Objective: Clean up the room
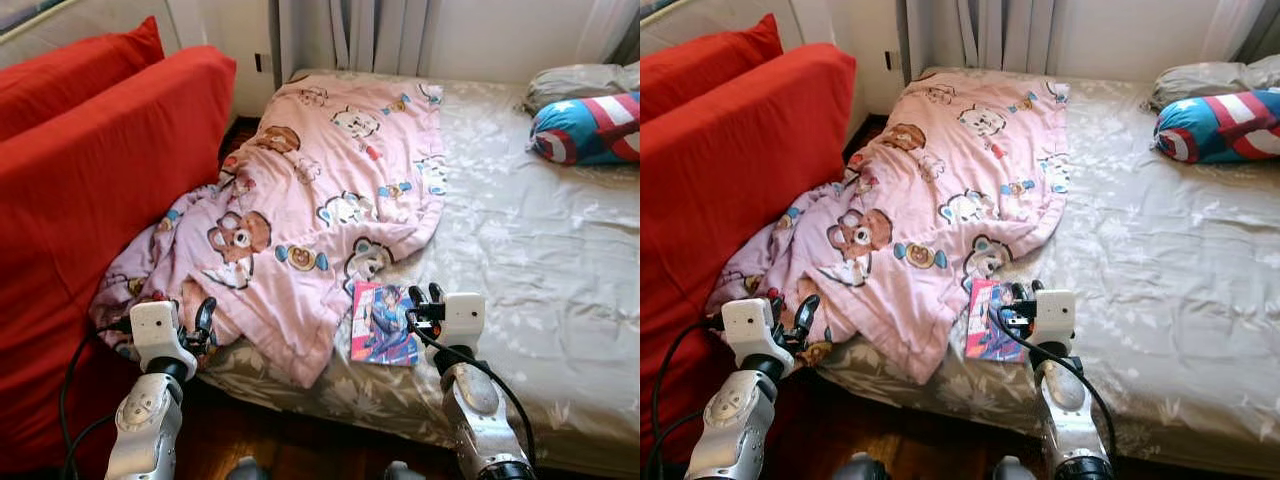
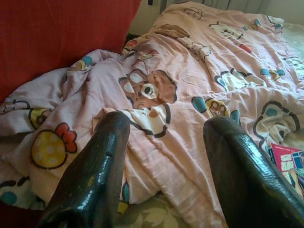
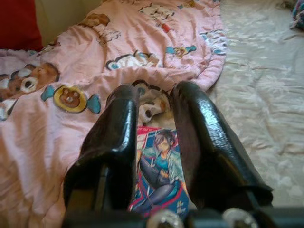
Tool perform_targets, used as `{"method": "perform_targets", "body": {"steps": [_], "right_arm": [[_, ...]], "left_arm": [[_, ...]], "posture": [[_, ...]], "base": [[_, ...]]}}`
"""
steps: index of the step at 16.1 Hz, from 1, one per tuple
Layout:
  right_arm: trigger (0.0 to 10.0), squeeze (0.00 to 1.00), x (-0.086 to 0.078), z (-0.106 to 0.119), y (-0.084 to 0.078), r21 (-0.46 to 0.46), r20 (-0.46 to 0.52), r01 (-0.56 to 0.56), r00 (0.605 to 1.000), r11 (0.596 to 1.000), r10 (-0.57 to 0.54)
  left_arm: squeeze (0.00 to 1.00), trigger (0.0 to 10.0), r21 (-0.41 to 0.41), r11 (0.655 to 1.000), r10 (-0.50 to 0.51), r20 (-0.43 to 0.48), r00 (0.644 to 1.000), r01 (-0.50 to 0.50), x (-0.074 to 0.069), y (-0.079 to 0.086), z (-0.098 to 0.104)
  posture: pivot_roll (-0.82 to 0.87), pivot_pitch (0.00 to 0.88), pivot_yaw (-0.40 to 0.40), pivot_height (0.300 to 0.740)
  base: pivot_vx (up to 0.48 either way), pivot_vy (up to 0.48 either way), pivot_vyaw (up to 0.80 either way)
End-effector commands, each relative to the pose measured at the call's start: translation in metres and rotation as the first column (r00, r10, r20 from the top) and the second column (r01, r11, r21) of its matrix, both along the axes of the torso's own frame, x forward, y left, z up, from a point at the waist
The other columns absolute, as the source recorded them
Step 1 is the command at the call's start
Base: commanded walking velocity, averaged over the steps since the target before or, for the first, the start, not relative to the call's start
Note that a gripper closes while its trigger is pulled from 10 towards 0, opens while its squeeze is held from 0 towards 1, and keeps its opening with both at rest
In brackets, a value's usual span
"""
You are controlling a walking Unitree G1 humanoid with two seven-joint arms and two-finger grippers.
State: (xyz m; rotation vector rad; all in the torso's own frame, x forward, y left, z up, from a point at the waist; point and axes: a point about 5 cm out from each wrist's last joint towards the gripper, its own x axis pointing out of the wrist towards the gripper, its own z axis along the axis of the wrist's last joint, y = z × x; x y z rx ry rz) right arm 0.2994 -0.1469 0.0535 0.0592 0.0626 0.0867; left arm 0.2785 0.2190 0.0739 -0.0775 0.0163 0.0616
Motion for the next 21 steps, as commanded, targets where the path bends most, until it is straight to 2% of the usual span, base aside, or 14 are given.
{"method": "perform_targets", "body": {"steps": [1, 5, 8, 16, 18, 21], "right_arm": [[10.0, 0.0, -0.0011, -0.0036, 0.001, -0.003, -0.016, -0.001, 1.0, 1.0, 0.001], [10.0, 0.0, -0.0006, -0.0069, 0.003, -0.006, -0.049, -0.003, 0.999, 1.0, 0.003], [10.0, 0.0, -0.0012, -0.005, 0.0035, 0.013, -0.022, -0.004, 1.0, 1.0, 0.004], [10.0, 0.0, 0.0009, -0.0074, 0.0058, 0.004, -0.052, -0.01, 0.999, 1.0, 0.01], [10.0, 0.0, 0.0009, -0.0073, 0.0075, -0.002, -0.051, -0.025, 0.998, 1.0, 0.025], [10.0, 0.0, -0.0014, -0.0085, 0.0066, 0.02, -0.039, -0.023, 0.999, 1.0, 0.023]], "left_arm": [[0.0, 10.0, 0.003, 1.0, 0.002, -0.009, 1.0, -0.002, -0.0007, -0.0005, -0.0006], [0.0, 10.0, 0.004, 1.0, -0.003, -0.012, 1.0, 0.003, -0.001, -0.0015, -0.0008], [0.0, 10.0, 0.005, 1.0, -0.008, -0.012, 1.0, 0.008, -0.001, -0.0023, -0.001], [0.0, 10.0, 0.0, 1.0, -0.024, -0.012, 1.0, 0.024, -0.0006, -0.0057, -0.0016], [0.0, 10.0, 0.001, 1.0, -0.026, -0.013, 1.0, 0.027, -0.0005, -0.006, -0.0016], [0.0, 10.0, -0.002, 1.0, -0.027, -0.014, 1.0, 0.027, -0.0013, -0.0067, -0.002]], "posture": [[-0.01, 0.143, 0.012, 0.662], [-0.01, 0.144, 0.015, 0.662], [0.0, 0.141, 0.017, 0.652], [0.0, 0.127, 0.018, 0.652], [0.0, 0.131, 0.018, 0.627], [0.0, 0.143, 0.018, 0.627]], "base": [[0.0, 0.0, 0.0], [0.0, 0.0, 0.0], [0.0, 0.0, 0.0], [0.0, 0.0, 0.0], [0.0, 0.0, 0.0], [0.0, 0.0, 0.0]]}}
